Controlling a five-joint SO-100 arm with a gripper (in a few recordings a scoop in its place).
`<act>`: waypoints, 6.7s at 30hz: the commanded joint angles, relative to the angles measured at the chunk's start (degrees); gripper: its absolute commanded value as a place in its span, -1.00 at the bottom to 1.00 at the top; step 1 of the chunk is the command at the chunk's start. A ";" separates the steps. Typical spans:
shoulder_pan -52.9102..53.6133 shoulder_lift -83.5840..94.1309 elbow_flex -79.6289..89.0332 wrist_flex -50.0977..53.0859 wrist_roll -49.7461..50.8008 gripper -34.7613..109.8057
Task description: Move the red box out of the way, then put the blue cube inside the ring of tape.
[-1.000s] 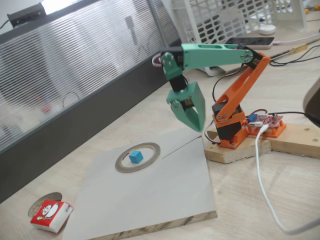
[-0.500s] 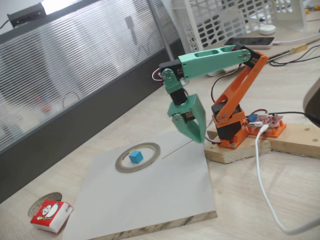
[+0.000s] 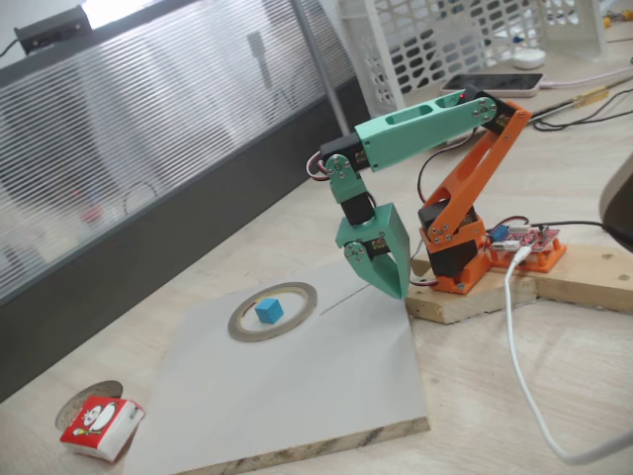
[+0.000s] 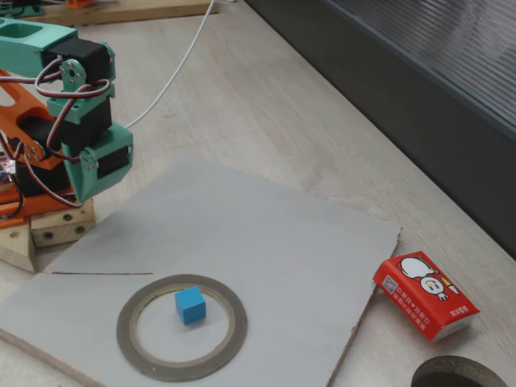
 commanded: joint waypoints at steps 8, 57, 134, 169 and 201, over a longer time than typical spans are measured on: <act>-0.97 4.66 0.53 -7.65 -11.07 -0.51; -0.18 4.57 1.23 -7.03 -23.12 -0.51; -0.09 4.66 4.22 5.71 -23.03 -0.52; 5.01 4.57 -5.19 8.88 -23.12 -0.51; 5.01 4.57 -5.19 8.61 -23.12 -0.51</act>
